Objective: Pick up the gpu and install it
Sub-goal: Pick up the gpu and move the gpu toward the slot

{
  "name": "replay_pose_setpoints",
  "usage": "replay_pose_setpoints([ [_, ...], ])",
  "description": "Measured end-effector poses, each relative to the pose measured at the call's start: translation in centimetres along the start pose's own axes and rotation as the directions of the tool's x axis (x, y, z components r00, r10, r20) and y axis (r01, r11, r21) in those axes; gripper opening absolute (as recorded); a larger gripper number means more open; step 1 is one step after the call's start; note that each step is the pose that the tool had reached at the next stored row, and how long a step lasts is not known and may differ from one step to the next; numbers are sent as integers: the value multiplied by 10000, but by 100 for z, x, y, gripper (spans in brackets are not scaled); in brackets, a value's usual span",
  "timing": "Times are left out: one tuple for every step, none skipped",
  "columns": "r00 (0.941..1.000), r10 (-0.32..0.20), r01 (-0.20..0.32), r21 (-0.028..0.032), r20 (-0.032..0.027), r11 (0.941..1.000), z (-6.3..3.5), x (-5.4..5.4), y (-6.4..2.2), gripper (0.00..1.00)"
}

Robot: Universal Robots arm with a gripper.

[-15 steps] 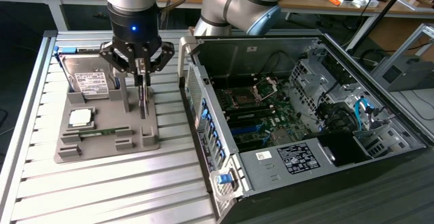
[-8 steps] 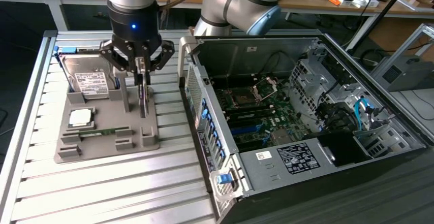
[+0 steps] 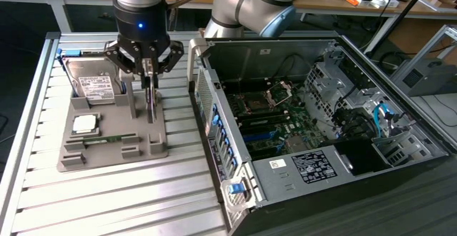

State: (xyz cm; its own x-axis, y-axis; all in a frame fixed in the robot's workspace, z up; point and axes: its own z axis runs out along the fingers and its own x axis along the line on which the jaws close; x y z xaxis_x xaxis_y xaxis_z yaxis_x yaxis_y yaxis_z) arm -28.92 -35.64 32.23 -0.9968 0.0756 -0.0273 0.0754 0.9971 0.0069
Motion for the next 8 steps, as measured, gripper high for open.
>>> replay_pose_setpoints([
  [10000, 0, 0, 0, 0, 10000, -5, 0, 0, 27],
  [10000, 0, 0, -1, 0, 10000, -9, 0, 0, 27],
  [10000, 0, 0, -1, 1, 10000, -14, 0, 0, 27],
  [10000, 0, 0, 0, 0, 10000, -18, -1, 0, 27],
  [10000, 0, 0, 0, 0, 10000, -23, -1, 0, 27],
  [10000, 0, 0, -1, 0, 10000, -28, -1, 0, 27],
  [10000, 0, 0, -1, 0, 10000, -33, -1, 0, 27],
  [10000, 0, 0, 0, 0, 10000, -38, -1, 0, 27],
])
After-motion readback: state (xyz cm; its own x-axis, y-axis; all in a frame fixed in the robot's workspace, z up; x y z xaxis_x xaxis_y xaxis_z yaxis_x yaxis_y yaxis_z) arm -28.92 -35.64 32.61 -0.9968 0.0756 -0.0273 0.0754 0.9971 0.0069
